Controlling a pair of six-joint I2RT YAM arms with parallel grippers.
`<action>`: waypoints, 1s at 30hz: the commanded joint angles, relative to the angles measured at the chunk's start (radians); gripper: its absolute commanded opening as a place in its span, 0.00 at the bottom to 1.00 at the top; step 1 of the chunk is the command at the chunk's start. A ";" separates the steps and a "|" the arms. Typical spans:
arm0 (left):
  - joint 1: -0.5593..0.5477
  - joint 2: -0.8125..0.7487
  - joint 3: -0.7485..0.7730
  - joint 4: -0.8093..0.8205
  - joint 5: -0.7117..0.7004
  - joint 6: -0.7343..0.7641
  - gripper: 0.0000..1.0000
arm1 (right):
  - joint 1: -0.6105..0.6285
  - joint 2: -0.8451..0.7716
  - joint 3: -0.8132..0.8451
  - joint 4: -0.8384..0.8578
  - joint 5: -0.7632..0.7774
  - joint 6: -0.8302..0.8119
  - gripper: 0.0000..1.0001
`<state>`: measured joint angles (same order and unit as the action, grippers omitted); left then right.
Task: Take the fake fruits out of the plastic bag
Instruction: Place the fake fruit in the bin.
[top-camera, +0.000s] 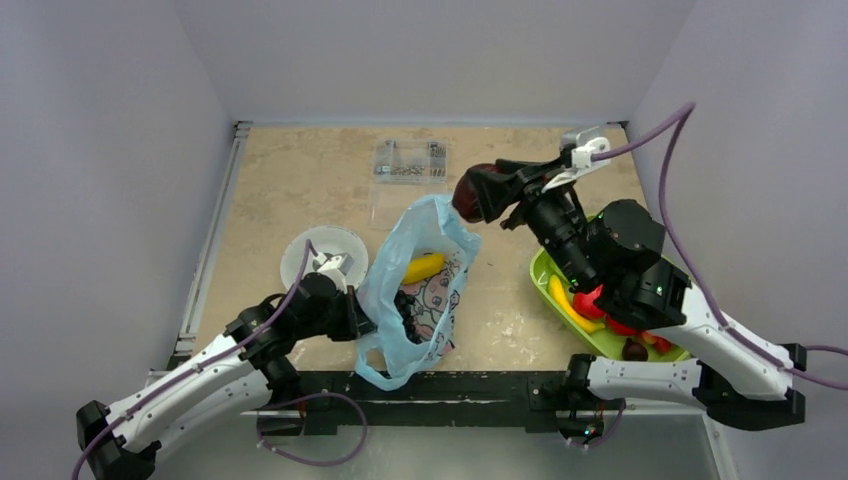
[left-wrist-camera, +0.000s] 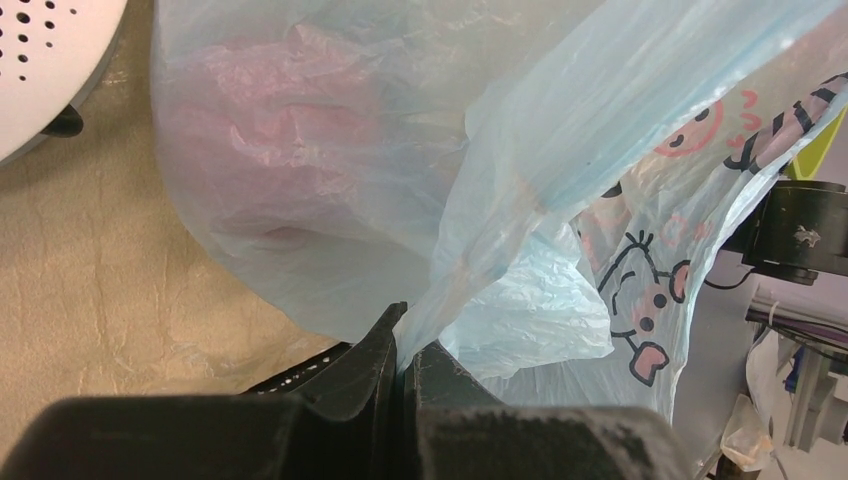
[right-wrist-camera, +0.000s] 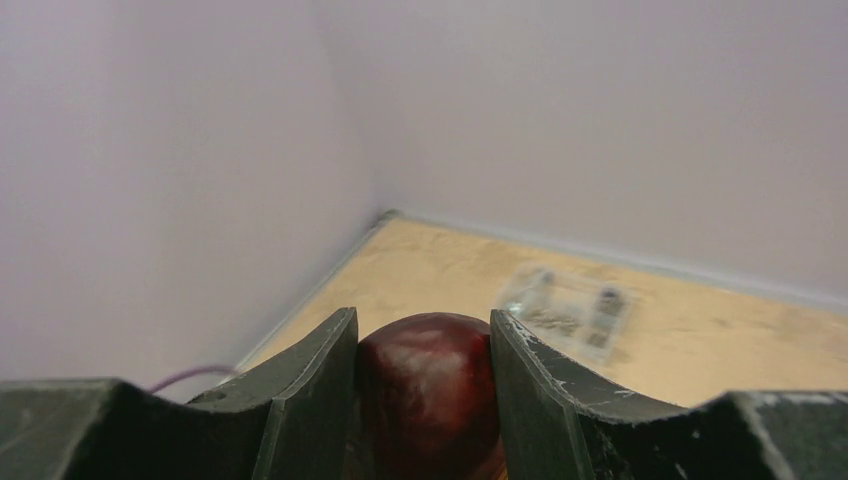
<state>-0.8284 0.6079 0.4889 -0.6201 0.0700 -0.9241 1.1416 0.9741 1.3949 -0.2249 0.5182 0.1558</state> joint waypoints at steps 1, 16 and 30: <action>-0.006 0.005 0.053 0.011 -0.009 0.016 0.00 | -0.062 0.000 0.037 -0.008 0.384 -0.108 0.00; -0.006 -0.007 0.076 -0.021 -0.005 0.031 0.00 | -0.803 0.140 -0.341 -0.314 0.145 0.364 0.00; -0.006 -0.011 0.076 -0.025 0.006 0.028 0.00 | -0.829 0.279 -0.573 -0.262 0.160 0.468 0.00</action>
<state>-0.8284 0.6018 0.5312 -0.6647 0.0708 -0.9054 0.3183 1.2610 0.8413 -0.5133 0.6624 0.5800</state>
